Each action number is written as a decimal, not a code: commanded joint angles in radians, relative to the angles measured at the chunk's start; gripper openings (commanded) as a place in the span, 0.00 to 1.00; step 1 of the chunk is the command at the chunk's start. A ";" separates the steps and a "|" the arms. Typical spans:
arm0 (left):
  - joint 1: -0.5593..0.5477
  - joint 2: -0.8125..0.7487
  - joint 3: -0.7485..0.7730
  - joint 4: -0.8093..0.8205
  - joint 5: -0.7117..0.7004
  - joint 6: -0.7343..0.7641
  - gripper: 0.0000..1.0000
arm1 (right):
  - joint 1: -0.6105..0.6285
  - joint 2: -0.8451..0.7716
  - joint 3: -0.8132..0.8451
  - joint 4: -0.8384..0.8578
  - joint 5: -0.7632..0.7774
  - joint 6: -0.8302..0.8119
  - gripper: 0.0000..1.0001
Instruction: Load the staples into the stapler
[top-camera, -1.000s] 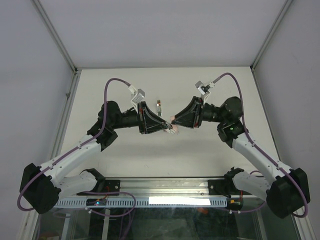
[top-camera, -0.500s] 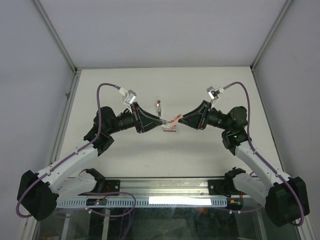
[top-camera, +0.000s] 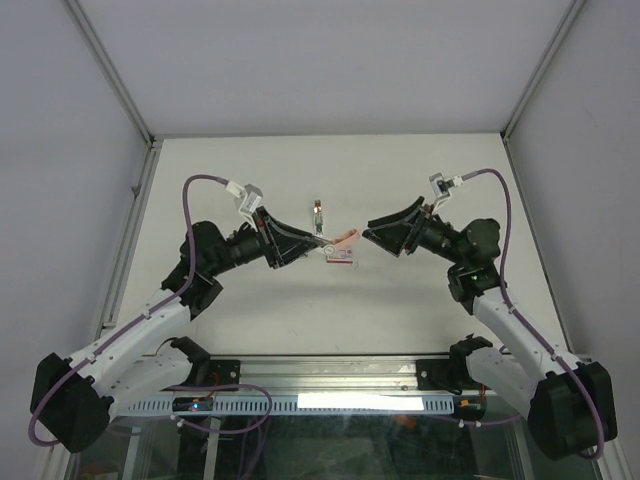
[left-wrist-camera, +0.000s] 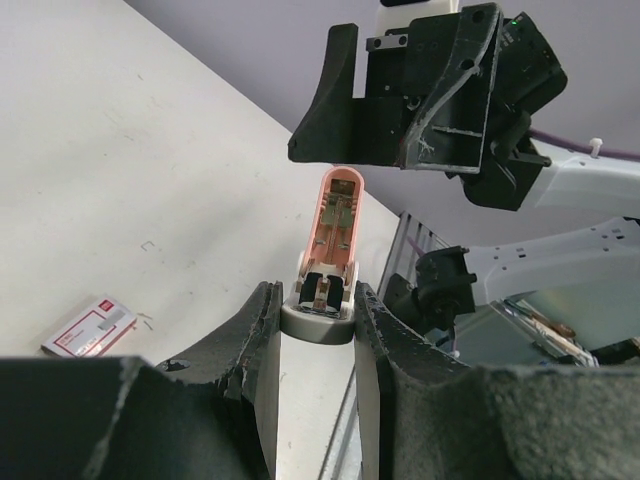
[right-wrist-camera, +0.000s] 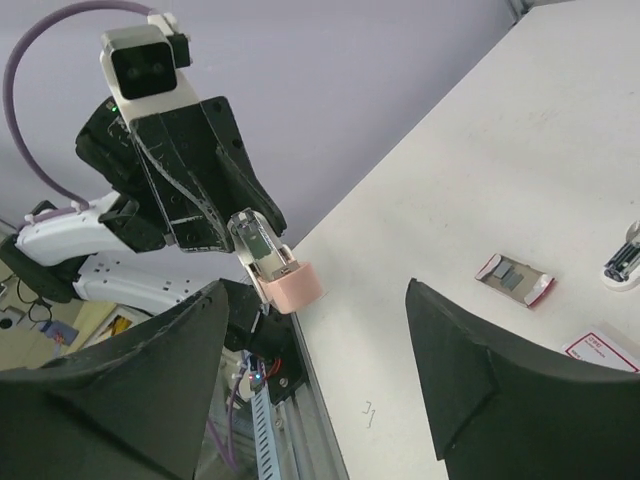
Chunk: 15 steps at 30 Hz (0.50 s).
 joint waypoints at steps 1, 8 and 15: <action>0.007 -0.046 -0.029 0.055 -0.088 0.090 0.00 | -0.002 -0.035 0.026 -0.050 0.085 0.001 0.75; -0.033 -0.068 -0.089 0.103 -0.245 0.216 0.00 | 0.082 -0.025 0.207 -0.506 0.398 -0.061 0.77; -0.093 -0.062 -0.149 0.219 -0.420 0.260 0.00 | 0.195 0.031 0.271 -0.670 0.594 0.016 0.77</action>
